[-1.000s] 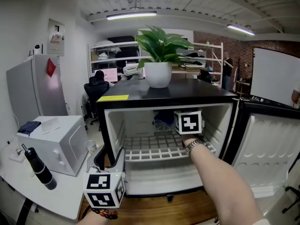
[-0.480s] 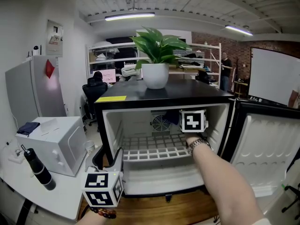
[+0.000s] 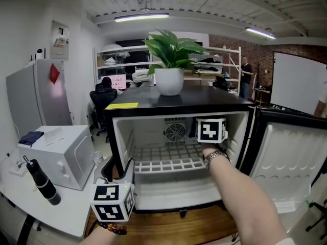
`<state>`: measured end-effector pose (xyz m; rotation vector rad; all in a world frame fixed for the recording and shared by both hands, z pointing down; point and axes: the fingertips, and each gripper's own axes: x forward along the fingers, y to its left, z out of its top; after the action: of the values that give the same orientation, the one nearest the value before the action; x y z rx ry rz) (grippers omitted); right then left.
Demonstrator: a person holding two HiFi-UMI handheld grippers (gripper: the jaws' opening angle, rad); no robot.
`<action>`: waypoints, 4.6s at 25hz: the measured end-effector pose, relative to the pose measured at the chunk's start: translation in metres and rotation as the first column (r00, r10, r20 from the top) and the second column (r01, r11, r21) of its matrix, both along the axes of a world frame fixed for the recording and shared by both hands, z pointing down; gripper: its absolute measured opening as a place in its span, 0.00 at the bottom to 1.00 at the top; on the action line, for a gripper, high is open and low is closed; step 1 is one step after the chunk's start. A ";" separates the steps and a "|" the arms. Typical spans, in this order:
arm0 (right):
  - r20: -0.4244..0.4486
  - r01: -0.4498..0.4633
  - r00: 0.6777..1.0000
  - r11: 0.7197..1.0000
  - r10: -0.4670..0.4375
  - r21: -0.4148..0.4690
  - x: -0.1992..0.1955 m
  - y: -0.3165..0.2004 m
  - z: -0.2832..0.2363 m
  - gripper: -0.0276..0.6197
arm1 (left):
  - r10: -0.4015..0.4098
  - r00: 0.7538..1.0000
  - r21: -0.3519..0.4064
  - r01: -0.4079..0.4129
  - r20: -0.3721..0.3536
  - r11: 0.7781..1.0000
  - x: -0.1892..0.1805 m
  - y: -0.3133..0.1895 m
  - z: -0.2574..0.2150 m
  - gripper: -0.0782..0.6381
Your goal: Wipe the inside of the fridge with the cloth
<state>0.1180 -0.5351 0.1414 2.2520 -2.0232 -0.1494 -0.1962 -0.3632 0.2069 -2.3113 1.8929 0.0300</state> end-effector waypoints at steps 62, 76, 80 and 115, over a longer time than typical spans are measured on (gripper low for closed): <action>-0.267 0.416 0.712 0.697 -0.649 -0.584 -0.212 0.030 0.095 0.12 | -0.004 1.000 -0.005 0.004 0.018 1.000 0.000 -0.001 0.001 0.42; -0.263 0.307 0.796 0.738 -0.545 -0.601 -0.136 0.025 0.095 0.12 | -0.033 0.999 -0.019 0.033 0.013 0.999 0.000 -0.002 0.000 0.42; -0.253 0.267 0.829 0.750 -0.499 -0.605 -0.106 0.027 0.095 0.12 | -0.034 0.999 -0.018 0.034 0.015 0.999 -0.001 -0.002 0.001 0.42; -0.176 0.485 0.811 0.809 -0.558 -0.332 -0.152 0.084 0.024 0.12 | -0.023 0.999 -0.036 0.023 0.022 0.999 0.001 -0.001 0.004 0.42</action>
<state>-0.0344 -0.4508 0.1659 1.3759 -2.2912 -0.1923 -0.1948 -0.3646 0.2107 -2.3028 1.9249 -0.0326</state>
